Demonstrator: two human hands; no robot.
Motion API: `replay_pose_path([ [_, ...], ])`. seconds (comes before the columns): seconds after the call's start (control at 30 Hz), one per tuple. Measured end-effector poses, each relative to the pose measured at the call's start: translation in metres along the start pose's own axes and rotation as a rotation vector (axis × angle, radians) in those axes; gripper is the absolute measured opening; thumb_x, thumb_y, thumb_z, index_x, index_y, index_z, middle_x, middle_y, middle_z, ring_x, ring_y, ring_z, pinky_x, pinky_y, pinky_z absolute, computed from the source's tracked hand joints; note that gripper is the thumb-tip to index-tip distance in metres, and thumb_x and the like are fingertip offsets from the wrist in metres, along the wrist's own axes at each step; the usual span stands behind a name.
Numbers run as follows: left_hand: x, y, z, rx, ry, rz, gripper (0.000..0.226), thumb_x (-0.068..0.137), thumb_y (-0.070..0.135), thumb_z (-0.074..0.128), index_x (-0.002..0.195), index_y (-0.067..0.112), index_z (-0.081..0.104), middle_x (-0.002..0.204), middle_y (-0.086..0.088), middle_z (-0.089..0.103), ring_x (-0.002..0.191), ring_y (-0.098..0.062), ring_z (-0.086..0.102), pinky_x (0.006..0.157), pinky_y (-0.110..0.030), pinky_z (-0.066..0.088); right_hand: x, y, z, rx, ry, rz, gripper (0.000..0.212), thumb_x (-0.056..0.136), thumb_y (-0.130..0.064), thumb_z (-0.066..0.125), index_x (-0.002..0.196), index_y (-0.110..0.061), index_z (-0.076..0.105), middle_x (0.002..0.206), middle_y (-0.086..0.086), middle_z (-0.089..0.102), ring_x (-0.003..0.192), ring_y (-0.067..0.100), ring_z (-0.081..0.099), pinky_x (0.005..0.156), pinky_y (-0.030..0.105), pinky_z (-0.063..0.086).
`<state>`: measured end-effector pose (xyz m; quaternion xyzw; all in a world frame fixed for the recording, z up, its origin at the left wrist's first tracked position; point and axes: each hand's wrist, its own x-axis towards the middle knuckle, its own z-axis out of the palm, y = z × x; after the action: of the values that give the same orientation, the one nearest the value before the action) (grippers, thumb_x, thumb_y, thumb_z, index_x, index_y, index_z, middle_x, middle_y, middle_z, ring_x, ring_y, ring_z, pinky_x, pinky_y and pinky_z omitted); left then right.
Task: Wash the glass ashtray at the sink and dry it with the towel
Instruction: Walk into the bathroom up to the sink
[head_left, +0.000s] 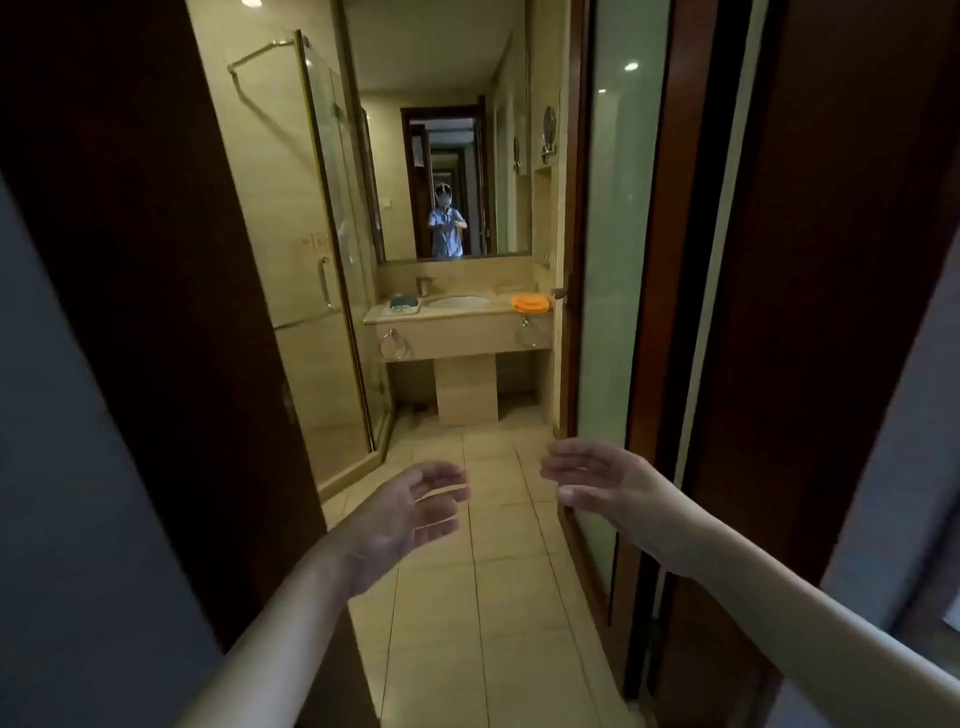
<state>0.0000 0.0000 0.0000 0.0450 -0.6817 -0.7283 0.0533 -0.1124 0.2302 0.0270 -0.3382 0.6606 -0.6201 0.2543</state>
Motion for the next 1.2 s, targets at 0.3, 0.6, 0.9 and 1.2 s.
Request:
replay_pose_path([
  [0.3, 0.109, 0.030, -0.026, -0.025, 0.131, -0.012, 0.093, 0.030, 0.038, 0.092, 0.113, 0.015, 0.057, 0.120, 0.000, 0.061, 0.106, -0.011, 0.064, 0.082, -0.026, 0.056, 0.120, -0.010, -0.067, 0.051, 0.004, -0.012, 0.049, 0.059, -0.025, 0.070, 0.106, -0.026, 0.056, 0.113, -0.003, 0.063, 0.109, 0.011, 0.058, 0.099, 0.030, 0.043],
  [0.6, 0.222, 0.022, -0.078, -0.067, 0.156, -0.024, 0.090, 0.025, 0.035, 0.094, 0.106, 0.015, 0.061, 0.111, -0.002, 0.067, 0.101, -0.016, 0.067, 0.081, -0.030, 0.057, 0.232, 0.028, -0.101, 0.051, -0.017, -0.028, 0.054, 0.058, -0.030, 0.073, 0.109, -0.026, 0.057, 0.116, -0.001, 0.064, 0.113, 0.012, 0.058, 0.101, 0.032, 0.042],
  [0.9, 0.372, 0.026, -0.158, -0.050, 0.078, -0.014, 0.093, 0.022, 0.038, 0.094, 0.106, 0.015, 0.061, 0.110, -0.005, 0.065, 0.103, -0.018, 0.065, 0.086, -0.031, 0.055, 0.396, 0.047, -0.128, 0.017, 0.038, -0.073, 0.050, 0.061, -0.027, 0.071, 0.110, -0.025, 0.056, 0.112, -0.003, 0.065, 0.107, 0.007, 0.061, 0.078, 0.016, 0.051],
  [1.2, 0.519, 0.019, -0.205, -0.080, 0.025, -0.045, 0.093, 0.024, 0.033, 0.094, 0.109, 0.018, 0.058, 0.117, -0.001, 0.061, 0.098, -0.008, 0.067, 0.075, -0.022, 0.056, 0.534, 0.080, -0.179, 0.022, 0.032, -0.040, 0.053, 0.059, -0.022, 0.072, 0.108, -0.028, 0.054, 0.117, -0.004, 0.061, 0.113, 0.007, 0.056, 0.091, 0.020, 0.049],
])
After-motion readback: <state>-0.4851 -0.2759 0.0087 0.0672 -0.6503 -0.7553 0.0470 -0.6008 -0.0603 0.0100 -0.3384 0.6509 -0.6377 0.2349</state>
